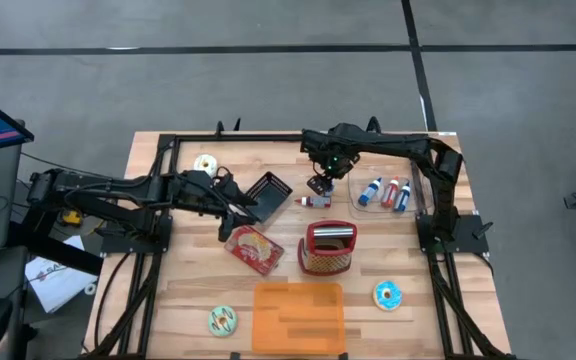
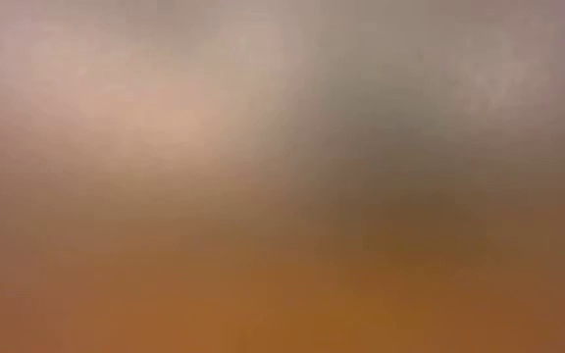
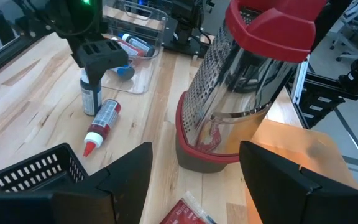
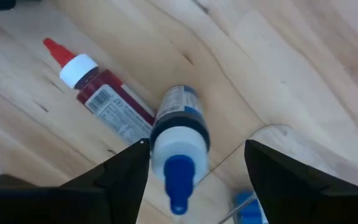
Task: Pick & Place Food Item
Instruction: Put the blue food coloring bottle into the transparent bin
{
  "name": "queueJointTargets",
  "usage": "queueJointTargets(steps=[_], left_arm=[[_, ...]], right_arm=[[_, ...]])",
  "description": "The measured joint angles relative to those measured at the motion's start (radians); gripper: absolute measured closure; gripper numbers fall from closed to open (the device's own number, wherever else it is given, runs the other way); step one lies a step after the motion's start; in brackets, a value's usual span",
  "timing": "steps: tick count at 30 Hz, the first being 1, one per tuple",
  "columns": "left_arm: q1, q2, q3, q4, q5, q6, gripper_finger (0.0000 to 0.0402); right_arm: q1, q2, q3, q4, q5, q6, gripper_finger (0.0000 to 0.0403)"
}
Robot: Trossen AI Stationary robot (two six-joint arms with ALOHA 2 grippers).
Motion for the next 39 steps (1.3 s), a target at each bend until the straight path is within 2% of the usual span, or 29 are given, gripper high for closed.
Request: queueJointTargets(steps=[7, 10, 13, 19, 24, 29, 34, 37, 39], left_arm=[[-0.009, 0.000, 0.000, 0.000, -0.004, -0.004, 0.0164], [-0.009, 0.000, 0.000, 0.000, -0.007, -0.004, 0.0164], [-0.009, 0.000, 0.000, 0.000, -0.007, -0.008, 0.0164], [-0.009, 0.000, 0.000, 0.000, -0.006, -0.017, 0.0164], [-0.008, 0.000, 0.000, 0.000, -0.009, -0.016, 0.0164], [-0.008, 0.000, 0.000, -0.001, -0.009, -0.014, 0.0164], [-0.008, 0.000, 0.000, -0.001, -0.010, -0.015, 0.0164], [-0.008, 0.000, 0.000, -0.002, -0.010, -0.018, 0.0164], [-0.012, 0.000, 0.000, -0.001, -0.011, -0.018, 0.0164]], right_arm=[[0.004, -0.001, -0.006, 0.013, 0.000, 0.003, 0.0150], [0.004, -0.001, -0.006, 0.012, 0.005, 0.003, 0.0164], [0.005, -0.001, -0.006, 0.009, 0.002, 0.003, 0.0201], [0.016, -0.001, -0.006, 0.009, -0.016, -0.028, 0.0303], [0.020, -0.012, 0.010, 0.025, -0.017, -0.048, 0.0303], [0.010, -0.033, 0.118, 0.028, -0.006, -0.049, 0.0303], [-0.038, -0.032, 0.241, -0.113, 0.062, -0.080, 0.0303], [-0.080, -0.047, 0.241, -0.311, 0.132, -0.123, 0.0303], [-0.097, -0.095, 0.212, -0.339, 0.170, -0.136, 0.0303]])
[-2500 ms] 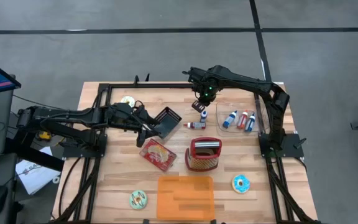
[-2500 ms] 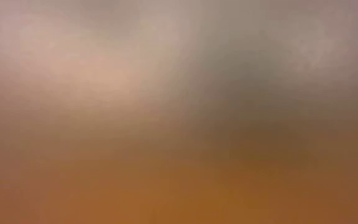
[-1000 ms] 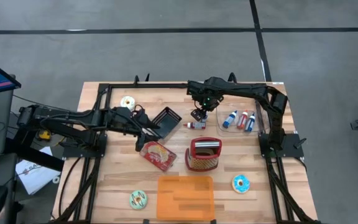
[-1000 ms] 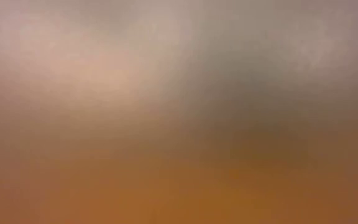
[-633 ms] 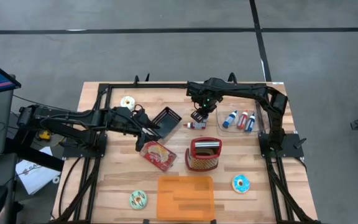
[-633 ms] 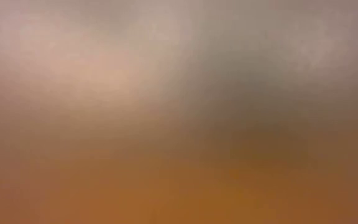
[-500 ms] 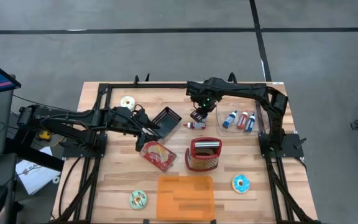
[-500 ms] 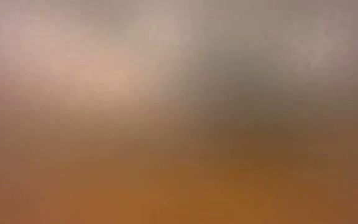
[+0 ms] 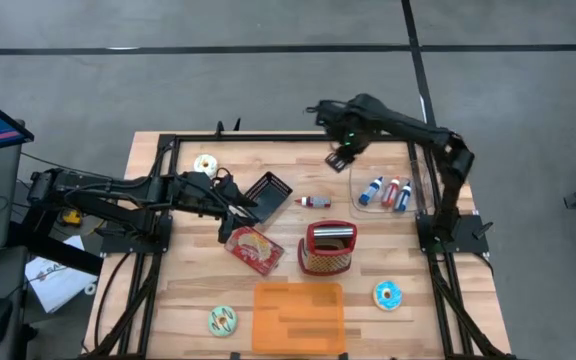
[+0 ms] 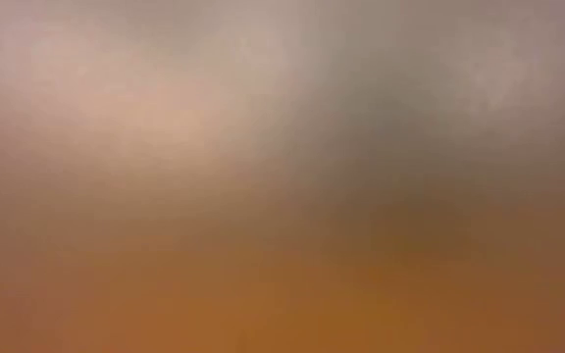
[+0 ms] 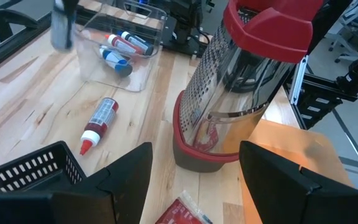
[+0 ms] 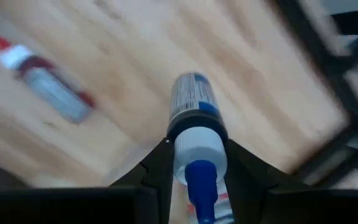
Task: Pick & Place Food Item
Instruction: Put the blue food coloring bottle into the transparent bin
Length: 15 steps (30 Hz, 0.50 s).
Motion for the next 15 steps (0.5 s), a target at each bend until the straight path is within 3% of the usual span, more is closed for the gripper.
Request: queueJointTargets(steps=[10, 15], left_arm=[[-0.002, 0.000, 0.000, 0.000, -0.001, 0.000, 0.0164], [-0.002, 0.000, 0.000, 0.000, -0.001, -0.005, 0.0164]], right_arm=[[-0.082, -0.499, -0.385, 0.123, -0.001, 0.167, 0.0303], [-0.082, -0.673, -0.627, 0.155, -0.039, 0.261, 0.0303]])
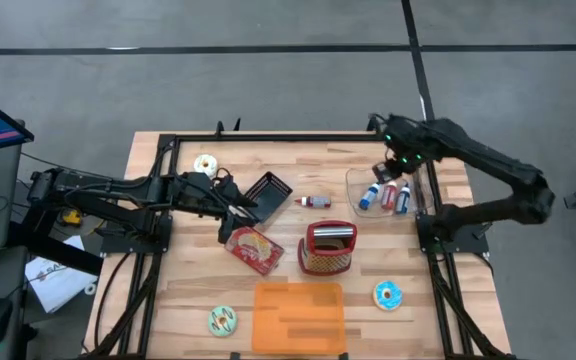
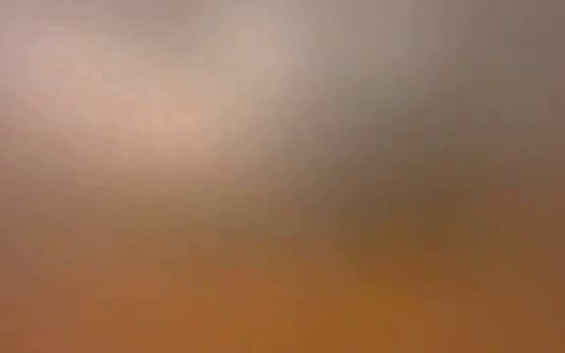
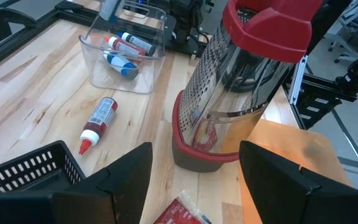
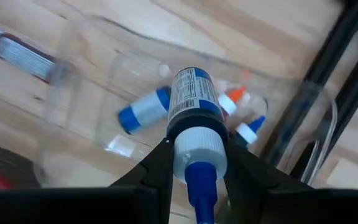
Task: Pick & Place Food Item
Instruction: Put the blue food coloring bottle into the transparent bin
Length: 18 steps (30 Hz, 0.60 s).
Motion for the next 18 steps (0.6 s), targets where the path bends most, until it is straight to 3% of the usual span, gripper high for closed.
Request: queueJointTargets(steps=[5, 13, 18], left_arm=[[0.000, 0.000, 0.000, 0.000, 0.000, -0.023, 0.0164], [0.000, 0.000, 0.000, 0.000, 0.000, -0.072, 0.0164], [0.000, 0.000, 0.000, 0.000, -0.014, -0.076, 0.0164]], right_arm=[[0.003, -0.066, -0.172, 0.107, -0.022, 0.033, 0.0303], [0.004, -0.058, -0.340, 0.289, -0.099, 0.029, 0.0298], [-0.017, -0.059, -0.349, 0.363, -0.040, 0.082, 0.0177]])
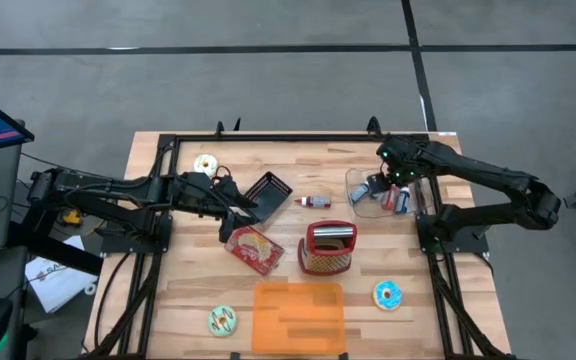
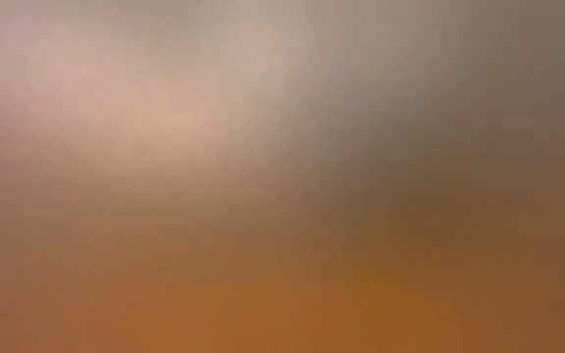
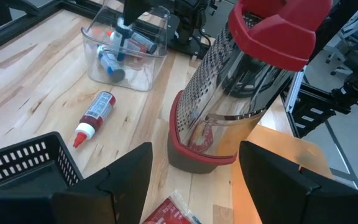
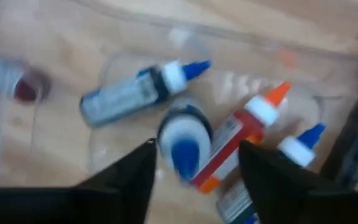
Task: Pick & Place Food Item
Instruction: Put the blue food coloring bottle into the transparent bin
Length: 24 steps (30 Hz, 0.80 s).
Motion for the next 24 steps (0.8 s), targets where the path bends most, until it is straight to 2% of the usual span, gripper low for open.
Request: queueJointTargets(steps=[3, 7, 10, 13, 22, 24], left_arm=[[0.000, 0.000, 0.000, 0.000, -0.010, -0.009, 0.0164], [0.000, 0.000, 0.000, 0.000, -0.017, -0.029, 0.0164], [0.000, 0.000, 0.000, 0.000, -0.019, -0.036, 0.0164], [0.000, 0.000, 0.000, 0.000, -0.021, -0.048, 0.0164], [0.000, 0.000, 0.000, -0.001, -0.025, -0.086, 0.0164], [0.000, 0.000, 0.000, -0.001, -0.025, -0.098, 0.0164]], right_arm=[[-0.029, 0.000, 0.000, 0.039, 0.023, 0.023, 0.0145], [-0.064, 0.005, 0.000, 0.060, 0.022, 0.032, 0.0161], [-0.063, 0.024, -0.001, 0.101, -0.019, 0.030, 0.0195], [-0.012, 0.047, -0.001, 0.163, -0.065, 0.026, 0.0238], [0.117, 0.152, -0.001, 0.293, -0.057, 0.002, 0.0380], [0.129, 0.189, -0.001, 0.337, -0.057, -0.014, 0.0397]])
